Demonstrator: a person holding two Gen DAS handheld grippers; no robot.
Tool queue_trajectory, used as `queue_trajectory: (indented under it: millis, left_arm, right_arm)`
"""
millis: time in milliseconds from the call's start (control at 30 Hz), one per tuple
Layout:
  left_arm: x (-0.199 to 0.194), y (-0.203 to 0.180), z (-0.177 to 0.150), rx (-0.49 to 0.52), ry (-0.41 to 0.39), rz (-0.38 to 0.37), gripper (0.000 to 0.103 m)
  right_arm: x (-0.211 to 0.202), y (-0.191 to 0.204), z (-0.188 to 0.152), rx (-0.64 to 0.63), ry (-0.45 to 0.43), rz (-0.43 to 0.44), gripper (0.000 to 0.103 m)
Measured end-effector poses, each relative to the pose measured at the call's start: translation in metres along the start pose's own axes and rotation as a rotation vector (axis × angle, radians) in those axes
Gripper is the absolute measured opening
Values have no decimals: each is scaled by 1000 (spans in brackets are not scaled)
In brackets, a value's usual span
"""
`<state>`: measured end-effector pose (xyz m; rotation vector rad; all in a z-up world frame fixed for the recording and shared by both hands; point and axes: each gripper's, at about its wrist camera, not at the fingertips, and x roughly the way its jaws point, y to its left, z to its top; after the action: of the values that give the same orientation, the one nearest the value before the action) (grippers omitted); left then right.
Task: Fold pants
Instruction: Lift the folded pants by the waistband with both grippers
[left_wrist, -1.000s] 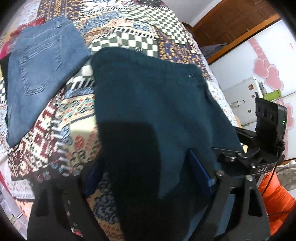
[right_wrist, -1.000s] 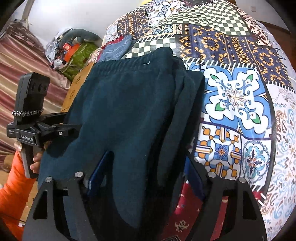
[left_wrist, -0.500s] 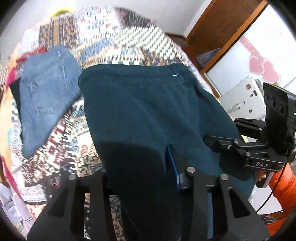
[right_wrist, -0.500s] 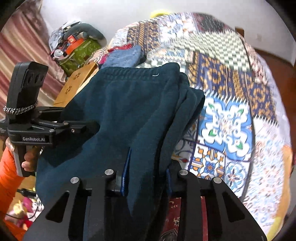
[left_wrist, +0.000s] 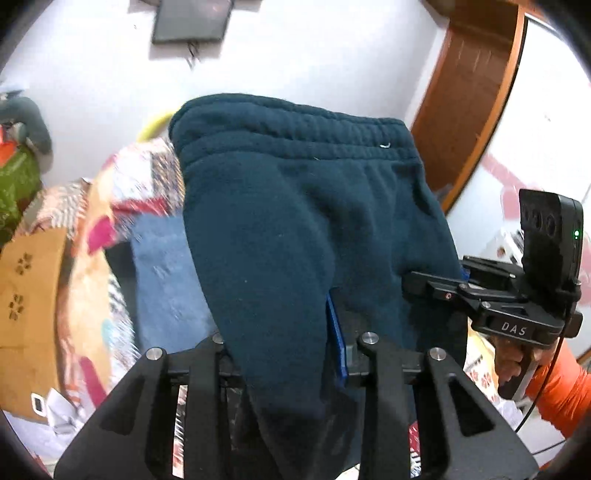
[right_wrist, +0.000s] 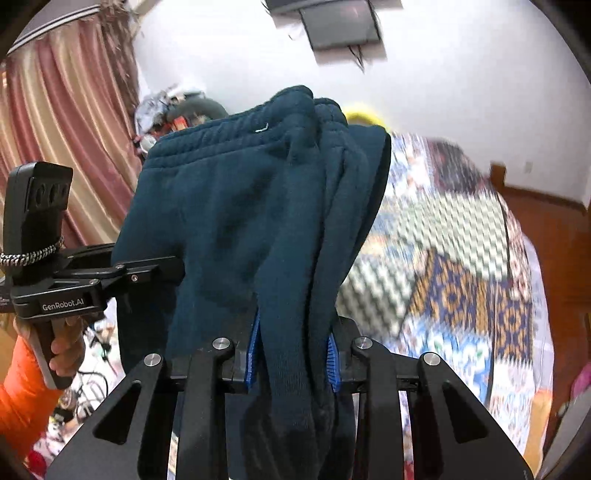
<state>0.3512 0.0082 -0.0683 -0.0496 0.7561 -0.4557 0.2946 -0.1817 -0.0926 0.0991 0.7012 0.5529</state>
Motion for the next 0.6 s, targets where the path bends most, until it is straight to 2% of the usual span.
queue_trajectory:
  millis: [100, 267, 600]
  left_arm:
    - [-8, 19, 15, -7, -51, 30, 31]
    - [-1, 54, 32, -13, -83, 64, 31]
    - [68, 133, 43, -79, -22, 123, 31]
  right_arm:
    - [13, 9, 20, -4, -31, 16, 26]
    - [46, 16, 45, -28, -52, 33, 26]
    - [145, 7, 68, -11, 16, 42, 26]
